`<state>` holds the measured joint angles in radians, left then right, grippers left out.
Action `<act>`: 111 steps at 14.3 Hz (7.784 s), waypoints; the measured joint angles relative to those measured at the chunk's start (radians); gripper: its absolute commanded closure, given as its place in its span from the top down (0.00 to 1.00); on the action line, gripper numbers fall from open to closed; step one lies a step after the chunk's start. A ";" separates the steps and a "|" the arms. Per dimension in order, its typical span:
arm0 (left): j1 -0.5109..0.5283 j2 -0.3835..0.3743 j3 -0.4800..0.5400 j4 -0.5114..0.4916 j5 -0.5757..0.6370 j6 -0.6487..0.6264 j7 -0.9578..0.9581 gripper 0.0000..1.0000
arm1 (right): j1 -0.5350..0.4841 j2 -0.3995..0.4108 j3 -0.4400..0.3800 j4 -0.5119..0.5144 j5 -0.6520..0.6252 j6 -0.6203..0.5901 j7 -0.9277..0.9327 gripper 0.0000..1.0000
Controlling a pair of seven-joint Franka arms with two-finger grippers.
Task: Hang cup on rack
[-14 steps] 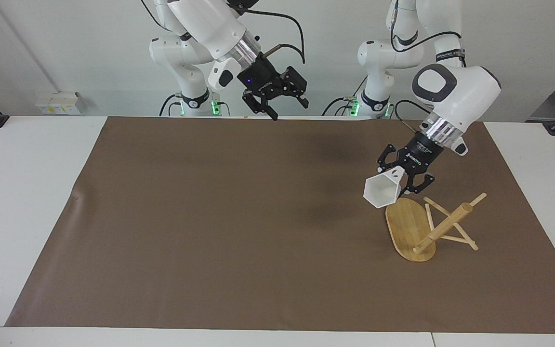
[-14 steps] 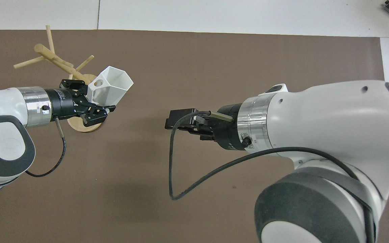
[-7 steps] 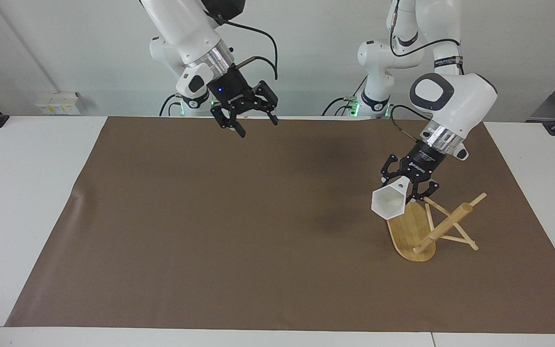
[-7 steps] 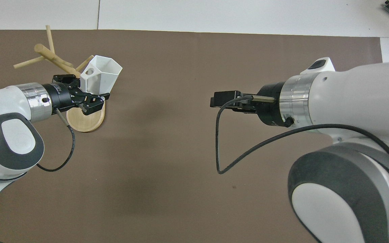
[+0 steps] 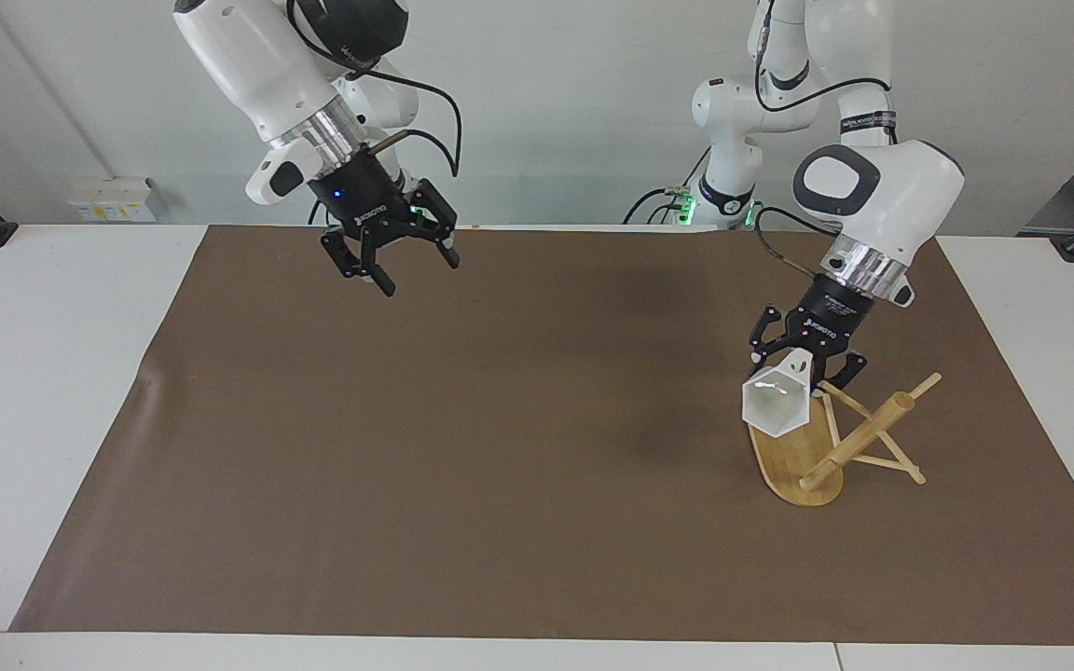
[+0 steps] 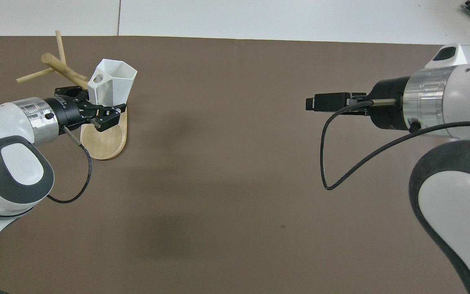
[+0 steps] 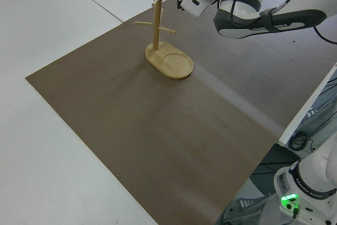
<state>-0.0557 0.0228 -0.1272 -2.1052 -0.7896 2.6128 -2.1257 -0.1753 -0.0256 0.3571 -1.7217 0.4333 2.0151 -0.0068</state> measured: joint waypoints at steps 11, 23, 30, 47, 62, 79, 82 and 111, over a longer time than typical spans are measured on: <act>0.000 0.029 0.000 0.000 0.000 0.067 -0.079 0.00 | -0.091 -0.017 -0.076 0.007 -0.190 -0.172 -0.520 1.00; 0.021 0.033 -0.001 -0.007 0.000 0.113 -0.179 0.00 | -0.093 -0.028 -0.209 0.026 -0.344 -0.213 -0.744 1.00; 0.021 0.039 -0.003 -0.009 0.000 0.146 -0.210 1.00 | -0.093 -0.028 -0.221 0.030 -0.494 -0.186 -0.740 1.00; 0.143 -0.070 0.011 0.161 0.489 -0.301 -0.209 1.00 | -0.088 -0.028 -0.215 0.029 -0.407 -0.269 -0.024 1.00; 0.154 -0.086 0.032 0.423 0.677 -0.763 1.055 1.00 | -0.090 -0.031 -0.219 0.029 -0.407 -0.272 -0.039 1.00; 0.078 -0.119 0.034 0.475 0.801 -1.060 2.062 1.00 | -0.090 -0.031 -0.220 0.029 -0.407 -0.285 -0.039 1.00; 0.015 -0.119 0.082 0.476 0.802 -1.065 2.063 1.00 | -0.090 -0.031 -0.220 0.029 -0.407 -0.285 -0.039 1.00; -0.031 -0.118 0.099 0.498 0.781 -1.083 2.167 1.00 | 0.020 -0.032 -0.299 0.029 -0.407 -0.285 -0.039 1.00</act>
<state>-0.0868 -0.0957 -0.0282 -1.6073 -0.0088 1.5299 0.0413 -0.1550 -0.0575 0.0581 -1.6928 0.0260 1.7298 -0.0460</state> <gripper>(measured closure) 0.000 0.000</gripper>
